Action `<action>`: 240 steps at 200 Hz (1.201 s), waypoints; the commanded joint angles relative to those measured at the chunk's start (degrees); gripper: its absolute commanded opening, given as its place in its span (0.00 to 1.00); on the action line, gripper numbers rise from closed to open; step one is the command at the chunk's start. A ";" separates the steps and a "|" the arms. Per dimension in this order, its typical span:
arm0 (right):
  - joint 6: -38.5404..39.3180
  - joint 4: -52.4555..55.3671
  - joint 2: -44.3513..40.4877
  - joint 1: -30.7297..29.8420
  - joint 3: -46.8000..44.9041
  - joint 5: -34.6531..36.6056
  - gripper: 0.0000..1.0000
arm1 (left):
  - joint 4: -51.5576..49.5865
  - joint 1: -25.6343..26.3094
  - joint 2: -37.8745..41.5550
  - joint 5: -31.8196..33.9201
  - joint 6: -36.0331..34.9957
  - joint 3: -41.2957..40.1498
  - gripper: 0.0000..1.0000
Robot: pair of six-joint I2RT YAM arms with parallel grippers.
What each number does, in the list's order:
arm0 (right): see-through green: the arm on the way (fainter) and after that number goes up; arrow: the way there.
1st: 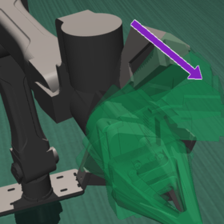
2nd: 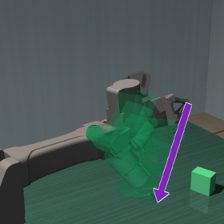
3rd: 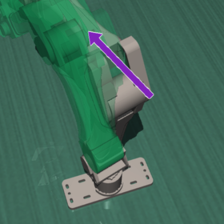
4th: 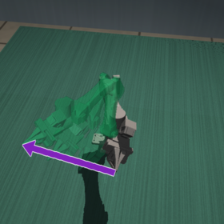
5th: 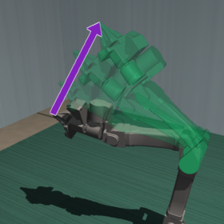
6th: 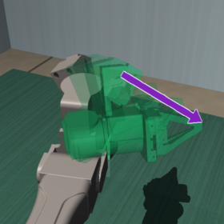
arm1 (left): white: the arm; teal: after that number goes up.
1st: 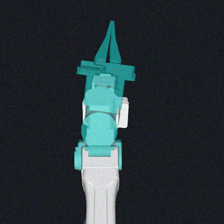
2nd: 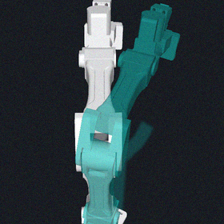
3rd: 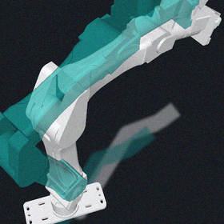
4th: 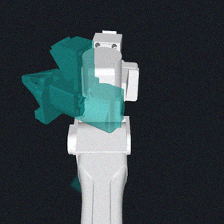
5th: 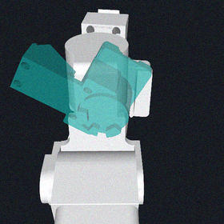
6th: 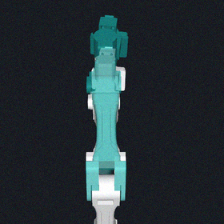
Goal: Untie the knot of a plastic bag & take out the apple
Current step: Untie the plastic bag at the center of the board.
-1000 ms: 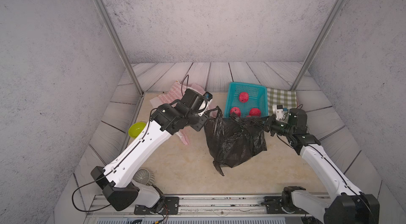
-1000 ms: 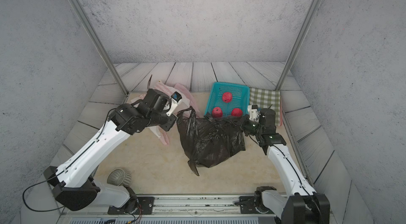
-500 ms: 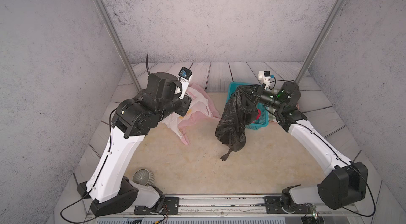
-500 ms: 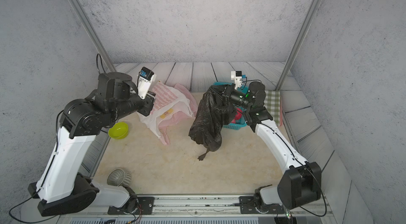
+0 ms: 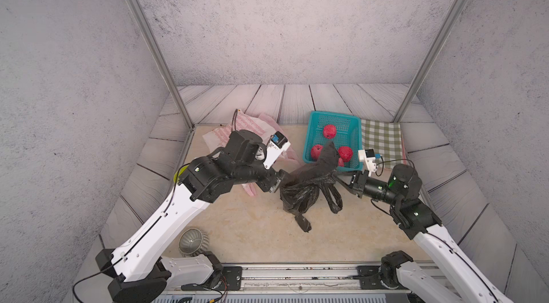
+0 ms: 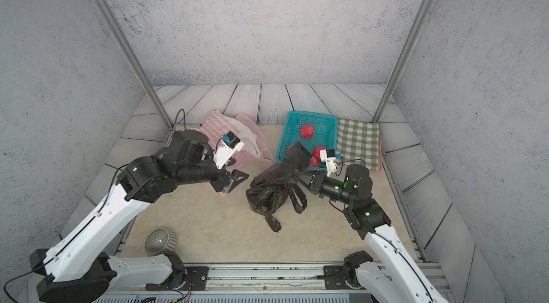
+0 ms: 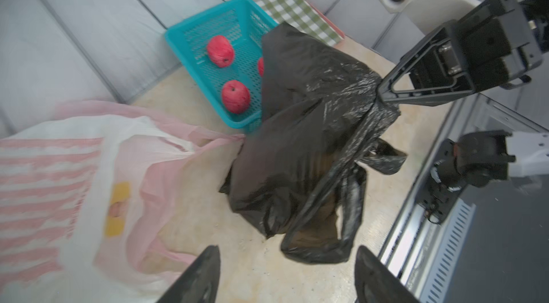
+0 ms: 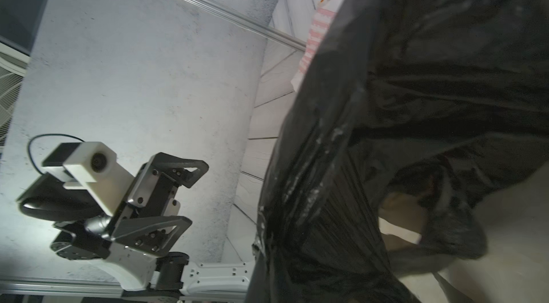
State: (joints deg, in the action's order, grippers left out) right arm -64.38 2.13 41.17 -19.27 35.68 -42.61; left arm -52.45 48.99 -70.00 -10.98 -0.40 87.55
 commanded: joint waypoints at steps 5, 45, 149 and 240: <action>4.16 6.56 -4.00 0.23 -5.72 3.23 0.00 | 8.74 7.37 -1.79 -1.25 -1.61 -6.57 0.73; 5.47 8.34 -6.92 0.29 -6.92 3.96 0.00 | 10.19 14.36 -8.04 12.09 -7.49 -7.76 0.73; 11.92 19.99 -8.27 0.37 5.63 5.45 0.00 | 9.17 17.01 -9.43 15.57 -13.23 -0.16 0.75; 10.49 17.90 -6.41 0.38 10.15 4.90 0.00 | 11.06 16.57 -13.62 6.69 -12.12 2.23 0.73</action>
State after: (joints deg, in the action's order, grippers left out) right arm -54.37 20.43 34.30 -19.05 42.92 -37.78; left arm -41.32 65.84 -80.90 -4.19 -11.60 92.86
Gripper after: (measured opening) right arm 0.044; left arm 0.735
